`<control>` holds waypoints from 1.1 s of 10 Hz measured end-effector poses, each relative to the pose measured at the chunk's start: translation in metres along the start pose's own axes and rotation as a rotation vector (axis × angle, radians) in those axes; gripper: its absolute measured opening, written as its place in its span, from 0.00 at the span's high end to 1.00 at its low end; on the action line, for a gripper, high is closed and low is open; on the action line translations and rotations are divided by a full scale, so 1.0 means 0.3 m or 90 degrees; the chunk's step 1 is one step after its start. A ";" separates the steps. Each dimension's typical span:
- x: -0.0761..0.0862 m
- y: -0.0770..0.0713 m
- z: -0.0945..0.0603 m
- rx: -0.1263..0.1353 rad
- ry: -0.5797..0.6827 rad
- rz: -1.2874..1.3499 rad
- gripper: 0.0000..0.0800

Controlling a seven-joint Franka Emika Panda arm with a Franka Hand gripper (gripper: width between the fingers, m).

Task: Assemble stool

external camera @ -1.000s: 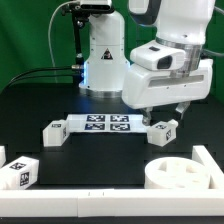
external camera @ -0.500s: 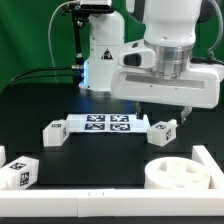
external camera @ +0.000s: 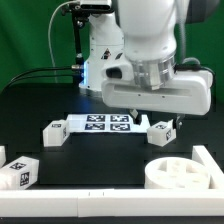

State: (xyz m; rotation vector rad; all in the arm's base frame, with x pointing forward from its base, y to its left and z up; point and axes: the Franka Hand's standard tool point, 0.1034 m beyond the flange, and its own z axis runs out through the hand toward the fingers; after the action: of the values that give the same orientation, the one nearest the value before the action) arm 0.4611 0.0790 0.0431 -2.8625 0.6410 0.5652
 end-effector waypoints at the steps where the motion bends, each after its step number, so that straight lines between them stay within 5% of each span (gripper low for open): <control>1: -0.003 0.008 0.001 -0.004 -0.039 0.003 0.19; 2: -0.002 0.012 0.004 -0.006 -0.067 0.005 0.19; 3: -0.017 0.009 0.016 0.022 -0.123 0.045 0.19; 4: -0.027 0.009 0.039 0.083 -0.194 0.119 0.19; 8: -0.029 -0.003 0.081 0.090 -0.298 0.134 0.19; 11: -0.038 0.022 0.119 0.140 -0.366 0.190 0.19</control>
Offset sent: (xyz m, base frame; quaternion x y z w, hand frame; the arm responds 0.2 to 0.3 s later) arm -0.0151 0.0161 -0.0110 0.2386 -0.2927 0.2868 0.8804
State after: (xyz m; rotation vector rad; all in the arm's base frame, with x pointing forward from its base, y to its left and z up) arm 0.4370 0.0856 0.0144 -2.2456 0.9454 1.2116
